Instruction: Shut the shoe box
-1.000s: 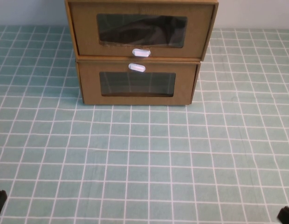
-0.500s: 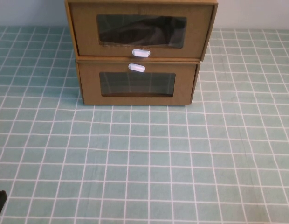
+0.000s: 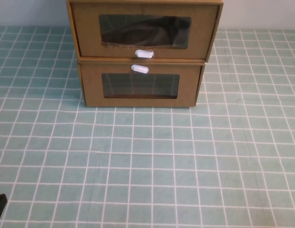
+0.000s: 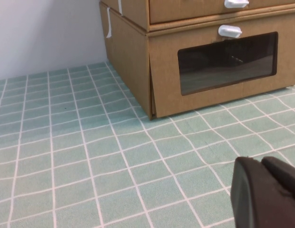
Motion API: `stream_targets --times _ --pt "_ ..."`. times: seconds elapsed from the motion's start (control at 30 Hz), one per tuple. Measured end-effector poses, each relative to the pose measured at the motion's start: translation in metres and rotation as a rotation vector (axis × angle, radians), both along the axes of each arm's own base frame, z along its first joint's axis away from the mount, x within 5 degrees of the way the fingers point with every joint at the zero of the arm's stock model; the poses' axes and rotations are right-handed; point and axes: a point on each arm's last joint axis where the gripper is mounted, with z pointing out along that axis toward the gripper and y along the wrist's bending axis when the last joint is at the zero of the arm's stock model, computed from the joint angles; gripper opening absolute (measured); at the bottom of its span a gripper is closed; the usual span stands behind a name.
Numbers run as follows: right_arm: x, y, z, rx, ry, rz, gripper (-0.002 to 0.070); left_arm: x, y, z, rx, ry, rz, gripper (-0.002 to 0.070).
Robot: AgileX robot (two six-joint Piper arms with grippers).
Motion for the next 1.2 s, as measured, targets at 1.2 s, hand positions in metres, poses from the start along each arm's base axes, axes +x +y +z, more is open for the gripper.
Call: stream_targets --times 1.2 --pt "0.000 0.000 0.000 0.000 0.000 -0.001 -0.0011 0.001 0.017 -0.015 0.009 0.168 0.239 -0.0005"
